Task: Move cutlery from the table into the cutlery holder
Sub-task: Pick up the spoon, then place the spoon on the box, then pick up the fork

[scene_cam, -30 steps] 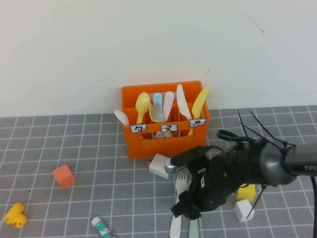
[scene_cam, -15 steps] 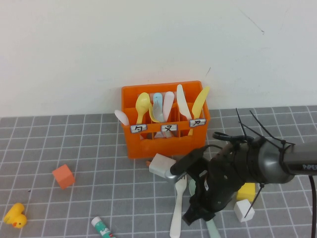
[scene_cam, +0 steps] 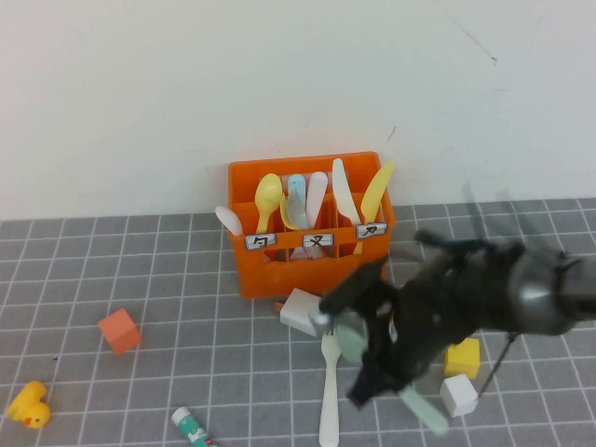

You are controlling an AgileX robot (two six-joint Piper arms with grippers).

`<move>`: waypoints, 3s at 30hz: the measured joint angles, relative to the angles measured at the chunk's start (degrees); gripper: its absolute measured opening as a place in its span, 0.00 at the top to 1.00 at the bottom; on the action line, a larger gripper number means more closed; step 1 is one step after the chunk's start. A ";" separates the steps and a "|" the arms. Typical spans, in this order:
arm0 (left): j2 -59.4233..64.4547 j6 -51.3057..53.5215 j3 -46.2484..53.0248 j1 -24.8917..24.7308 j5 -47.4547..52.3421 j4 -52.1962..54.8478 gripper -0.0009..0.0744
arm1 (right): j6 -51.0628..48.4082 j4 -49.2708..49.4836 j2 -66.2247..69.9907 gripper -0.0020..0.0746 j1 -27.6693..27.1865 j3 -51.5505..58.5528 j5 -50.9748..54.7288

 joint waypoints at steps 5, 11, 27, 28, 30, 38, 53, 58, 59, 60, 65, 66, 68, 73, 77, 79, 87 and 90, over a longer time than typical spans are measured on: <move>0.00 0.00 0.00 0.00 -0.93 0.59 0.99 | -0.10 0.36 -8.93 0.81 0.00 0.00 -4.54; 0.00 -0.22 0.00 0.00 -1.80 1.12 0.99 | -0.10 0.95 -17.92 0.81 0.00 0.00 -17.64; 0.00 -0.25 0.52 0.00 -2.19 2.41 0.99 | 2.32 1.36 -5.78 0.81 0.00 -2.57 -61.32; 0.00 -0.25 0.51 0.00 -2.19 2.41 0.99 | 2.44 1.36 -4.74 0.81 0.00 -3.85 -61.48; 0.00 -0.25 0.51 0.00 -2.19 2.55 0.99 | 2.92 1.36 -2.10 0.81 0.00 -6.61 -61.90; 0.00 -0.25 0.51 0.00 -2.19 3.27 0.99 | 5.72 -0.51 6.95 0.81 0.00 -16.70 -62.34; 0.00 -0.14 0.51 0.00 -2.19 4.39 0.99 | -1.45 0.86 13.93 0.73 0.00 -20.11 -61.98; 0.00 -0.14 0.51 0.00 -2.19 4.39 0.99 | -1.76 1.00 13.81 0.45 0.00 -20.11 -59.65; 0.00 -0.14 0.51 0.00 -2.19 4.39 0.99 | -2.60 0.77 13.39 0.43 0.00 -20.11 -57.97; 0.00 -0.14 0.51 0.00 -2.19 4.39 0.99 | -3.27 0.28 12.99 0.42 0.00 -20.11 -56.52; 0.00 -0.14 0.51 0.00 -2.19 4.39 0.99 | -3.50 -4.58 6.08 0.52 0.13 -20.11 -45.87; 0.00 -0.14 0.51 0.00 -2.19 4.43 0.99 | -3.03 -5.13 3.64 0.58 0.39 -20.11 -42.50; 0.00 -0.14 0.51 0.00 -2.19 4.43 0.99 | -2.49 -6.02 -1.74 0.72 1.14 -20.11 -34.18; 0.00 -0.14 0.51 0.00 -2.19 4.43 0.99 | -1.85 -4.43 -11.42 0.94 2.88 -20.09 -12.42; 0.00 -0.48 0.51 0.00 -2.19 4.08 0.99 | -1.62 0.04 -12.31 0.97 3.66 -15.31 -2.21; 0.00 -0.72 0.51 0.00 -2.19 3.84 0.99 | -1.62 4.17 -11.48 0.97 3.94 -11.23 -2.38; 0.00 -1.18 0.51 0.00 -1.99 3.28 0.99 | -1.38 13.97 -5.66 0.87 3.92 -2.83 -5.56; 0.00 -1.31 0.51 0.00 -1.99 2.55 0.99 | 0.68 15.12 -2.92 0.65 3.92 -3.07 -3.11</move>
